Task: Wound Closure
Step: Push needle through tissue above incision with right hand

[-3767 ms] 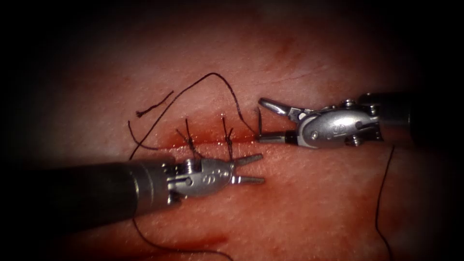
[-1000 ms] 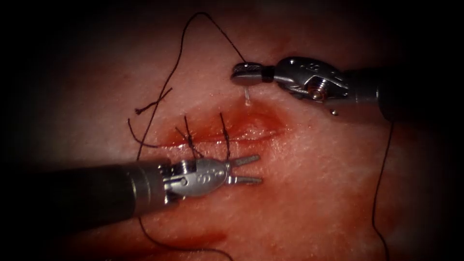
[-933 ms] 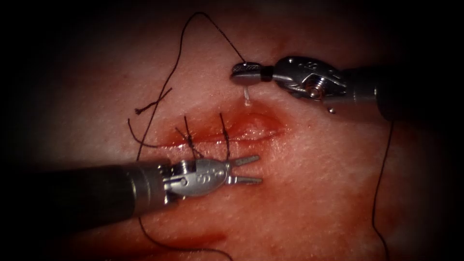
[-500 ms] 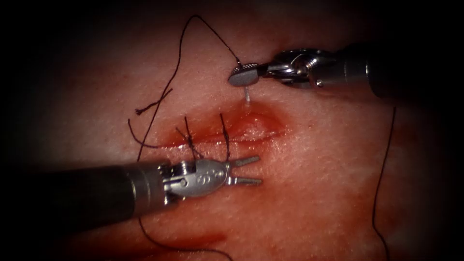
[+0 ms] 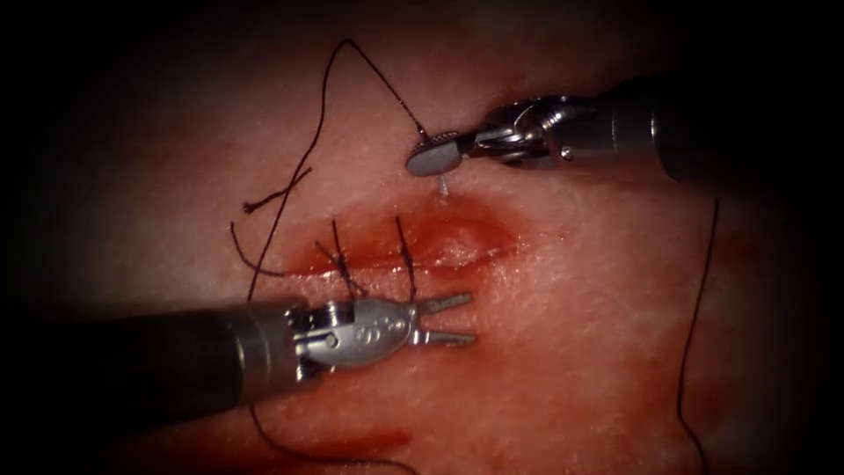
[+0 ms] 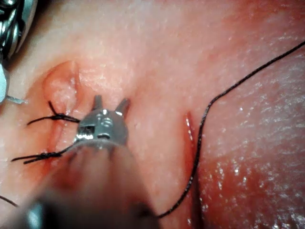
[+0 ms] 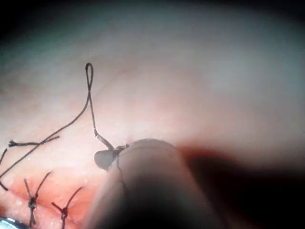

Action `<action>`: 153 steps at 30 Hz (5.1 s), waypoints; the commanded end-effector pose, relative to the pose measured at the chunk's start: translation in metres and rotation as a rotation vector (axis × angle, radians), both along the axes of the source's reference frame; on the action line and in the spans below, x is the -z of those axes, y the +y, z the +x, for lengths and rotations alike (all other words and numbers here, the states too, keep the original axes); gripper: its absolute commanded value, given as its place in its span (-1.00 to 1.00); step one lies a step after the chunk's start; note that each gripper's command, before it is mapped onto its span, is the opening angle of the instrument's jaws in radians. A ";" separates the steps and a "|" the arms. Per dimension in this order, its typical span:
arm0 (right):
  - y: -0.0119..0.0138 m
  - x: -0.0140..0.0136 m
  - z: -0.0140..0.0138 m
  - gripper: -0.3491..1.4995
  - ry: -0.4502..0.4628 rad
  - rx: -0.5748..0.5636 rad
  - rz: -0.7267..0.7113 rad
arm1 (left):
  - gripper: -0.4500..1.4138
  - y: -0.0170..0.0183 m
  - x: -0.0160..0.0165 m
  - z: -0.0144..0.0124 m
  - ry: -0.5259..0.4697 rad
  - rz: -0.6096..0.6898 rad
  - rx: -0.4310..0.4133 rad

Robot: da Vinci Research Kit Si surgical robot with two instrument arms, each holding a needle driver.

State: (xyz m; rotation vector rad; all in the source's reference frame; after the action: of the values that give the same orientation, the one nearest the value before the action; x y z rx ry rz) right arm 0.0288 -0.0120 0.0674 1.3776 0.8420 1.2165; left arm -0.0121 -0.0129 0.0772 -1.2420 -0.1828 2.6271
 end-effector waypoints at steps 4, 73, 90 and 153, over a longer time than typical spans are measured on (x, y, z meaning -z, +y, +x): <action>-0.0005 0.0001 0.0002 -1.00 -0.015 -0.007 0.074 | -0.32 0.0000 -0.0005 -0.0005 0.000 0.001 0.000; 0.0131 0.0014 -0.0032 -1.00 -0.166 -0.438 -0.878 | -0.32 -0.0004 -0.0004 -0.0006 0.002 -0.002 0.002; 0.0139 0.0036 -0.0037 -1.00 -0.154 -0.506 -1.127 | -0.33 -0.0004 -0.0004 -0.0005 0.001 -0.002 0.002; 0.0154 0.0006 -0.0034 -0.65 -0.228 -0.643 -0.627 | -0.33 -0.0005 -0.0004 -0.0006 0.002 -0.003 0.003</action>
State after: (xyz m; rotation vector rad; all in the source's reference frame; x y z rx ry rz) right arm 0.0251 0.0031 0.0661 0.4302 1.4071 1.3590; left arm -0.0122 -0.0134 0.0770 -1.2382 -0.1767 2.6272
